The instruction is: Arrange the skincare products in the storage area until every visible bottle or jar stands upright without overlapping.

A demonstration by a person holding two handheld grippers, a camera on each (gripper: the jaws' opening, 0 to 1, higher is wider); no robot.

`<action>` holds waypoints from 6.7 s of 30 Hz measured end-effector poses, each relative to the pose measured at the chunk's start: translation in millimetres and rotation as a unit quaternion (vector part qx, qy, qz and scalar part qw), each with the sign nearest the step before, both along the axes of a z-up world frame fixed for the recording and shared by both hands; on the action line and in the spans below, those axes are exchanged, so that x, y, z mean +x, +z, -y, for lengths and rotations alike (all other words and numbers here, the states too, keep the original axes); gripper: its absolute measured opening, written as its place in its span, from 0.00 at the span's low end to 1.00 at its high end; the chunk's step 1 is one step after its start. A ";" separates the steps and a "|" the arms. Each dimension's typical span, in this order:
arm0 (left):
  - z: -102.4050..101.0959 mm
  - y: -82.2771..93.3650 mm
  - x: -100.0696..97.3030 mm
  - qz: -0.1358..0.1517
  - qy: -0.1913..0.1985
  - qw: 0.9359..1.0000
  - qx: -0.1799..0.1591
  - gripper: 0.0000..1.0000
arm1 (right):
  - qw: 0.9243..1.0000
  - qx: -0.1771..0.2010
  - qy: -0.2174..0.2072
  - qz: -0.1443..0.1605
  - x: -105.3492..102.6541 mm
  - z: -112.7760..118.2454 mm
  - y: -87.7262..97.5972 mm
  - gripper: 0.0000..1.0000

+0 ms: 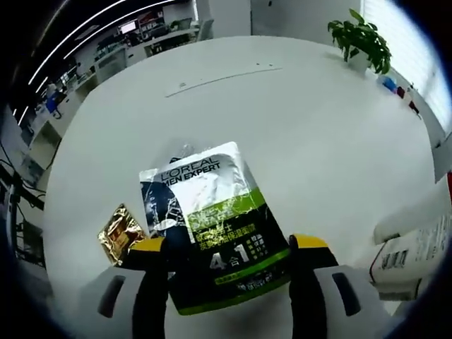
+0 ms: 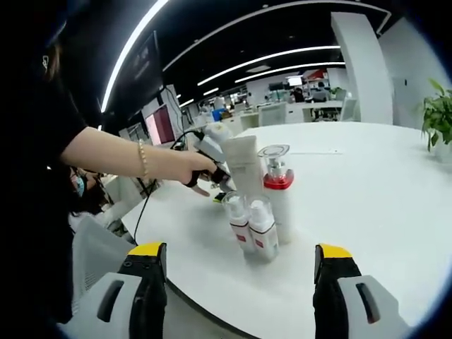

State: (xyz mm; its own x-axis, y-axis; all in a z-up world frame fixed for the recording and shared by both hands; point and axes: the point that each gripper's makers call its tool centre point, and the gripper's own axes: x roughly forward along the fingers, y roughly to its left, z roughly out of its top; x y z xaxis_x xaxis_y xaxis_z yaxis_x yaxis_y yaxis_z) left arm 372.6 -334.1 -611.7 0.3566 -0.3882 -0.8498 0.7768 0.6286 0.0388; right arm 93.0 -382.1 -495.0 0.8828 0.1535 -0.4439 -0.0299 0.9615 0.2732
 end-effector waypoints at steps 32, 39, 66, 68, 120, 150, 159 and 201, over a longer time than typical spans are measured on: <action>-2.8 10.8 -3.7 0.037 -0.022 0.996 -0.078 0.02 | 1.000 -0.010 0.005 -0.006 -0.1 -0.1 -2.5 0.91; 13.2 11.3 -20.6 -0.030 -0.038 0.994 -0.096 0.31 | 1.000 -0.007 0.004 -0.005 0.4 0.0 -2.9 0.91; 0.0 5.4 -23.0 0.003 -0.025 0.996 -0.091 0.03 | 1.000 -0.010 0.007 -0.009 1.0 -1.1 -4.5 0.91; -3.3 4.6 -32.0 -0.029 -0.002 0.995 -0.098 0.03 | 1.000 -0.011 0.008 -0.008 0.8 -1.9 -3.9 0.91; -88.1 146.6 -95.3 -0.150 0.183 0.863 -0.446 0.02 | 0.993 -0.071 0.089 0.003 1.3 -31.9 5.0 0.87; -76.3 249.3 -176.6 -0.131 0.124 0.839 -0.513 0.02 | 0.973 -0.131 0.152 0.111 45.1 -130.0 87.6 0.78; -67.1 280.6 -186.6 -0.125 0.095 0.829 -0.536 0.02 | 0.970 -0.171 0.125 0.119 53.4 -119.8 105.4 0.73; -64.6 243.7 -219.4 -0.188 0.114 0.814 -0.538 0.02 | 0.974 0.154 -0.028 0.166 58.2 -54.3 115.1 0.00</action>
